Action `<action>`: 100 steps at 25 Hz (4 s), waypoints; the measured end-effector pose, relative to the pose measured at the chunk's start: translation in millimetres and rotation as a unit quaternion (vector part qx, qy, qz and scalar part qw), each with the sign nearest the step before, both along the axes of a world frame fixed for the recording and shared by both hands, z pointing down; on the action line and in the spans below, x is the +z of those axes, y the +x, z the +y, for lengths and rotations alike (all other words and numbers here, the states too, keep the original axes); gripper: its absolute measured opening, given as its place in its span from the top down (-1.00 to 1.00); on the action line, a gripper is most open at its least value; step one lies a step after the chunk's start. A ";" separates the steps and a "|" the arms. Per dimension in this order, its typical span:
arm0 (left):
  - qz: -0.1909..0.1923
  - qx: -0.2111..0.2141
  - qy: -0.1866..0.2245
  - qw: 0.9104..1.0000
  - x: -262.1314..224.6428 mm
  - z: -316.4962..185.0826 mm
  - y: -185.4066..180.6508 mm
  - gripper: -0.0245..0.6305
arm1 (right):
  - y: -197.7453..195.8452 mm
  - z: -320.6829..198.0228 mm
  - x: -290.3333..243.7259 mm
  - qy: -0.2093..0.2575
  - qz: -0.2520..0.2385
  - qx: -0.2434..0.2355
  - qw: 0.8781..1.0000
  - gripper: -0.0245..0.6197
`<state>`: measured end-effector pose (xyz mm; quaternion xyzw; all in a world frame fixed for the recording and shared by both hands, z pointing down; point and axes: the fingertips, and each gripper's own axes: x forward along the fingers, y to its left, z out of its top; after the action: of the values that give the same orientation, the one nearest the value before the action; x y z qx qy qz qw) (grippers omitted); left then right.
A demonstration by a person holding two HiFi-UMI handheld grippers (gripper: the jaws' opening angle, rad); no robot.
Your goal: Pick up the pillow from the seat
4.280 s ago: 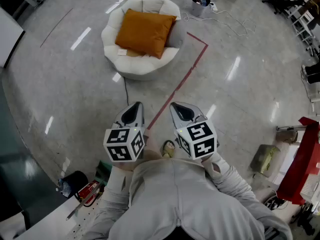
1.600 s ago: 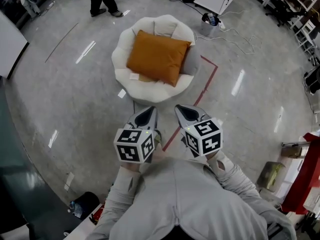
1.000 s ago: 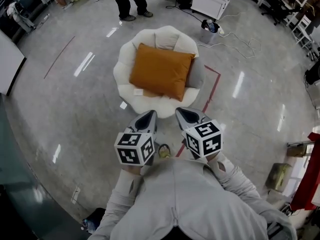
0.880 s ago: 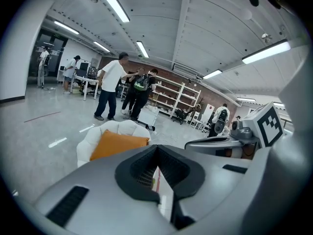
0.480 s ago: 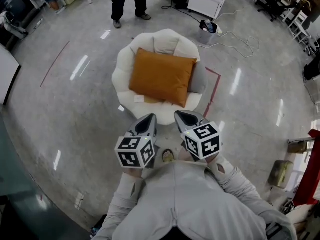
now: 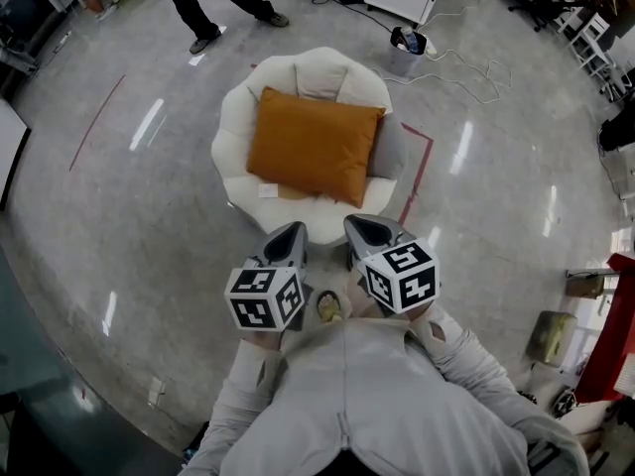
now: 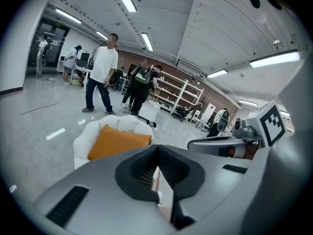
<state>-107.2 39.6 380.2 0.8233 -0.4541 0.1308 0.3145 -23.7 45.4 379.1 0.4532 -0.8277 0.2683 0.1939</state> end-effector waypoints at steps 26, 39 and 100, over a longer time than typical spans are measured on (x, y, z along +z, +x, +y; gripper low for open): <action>-0.001 -0.094 -0.045 0.995 15.6 -185.4 44.5 0.91 | 72.5 -219.3 6.3 -0.027 0.019 -0.077 0.996 0.92; -0.014 -0.169 -0.086 0.982 50.7 -226.2 47.3 0.91 | 80.8 -286.8 33.7 -0.058 0.033 -0.157 0.985 0.92; 0.292 -0.132 -0.361 0.876 544.6 -246.2 65.2 -0.87 | 26.8 -440.1 463.9 -0.402 0.222 -0.377 0.804 -0.86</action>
<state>-42.0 -206.5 924.8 0.5857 -0.3668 -0.0034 0.7228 3.2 -394.7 842.9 0.0339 -0.6857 0.3749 0.6230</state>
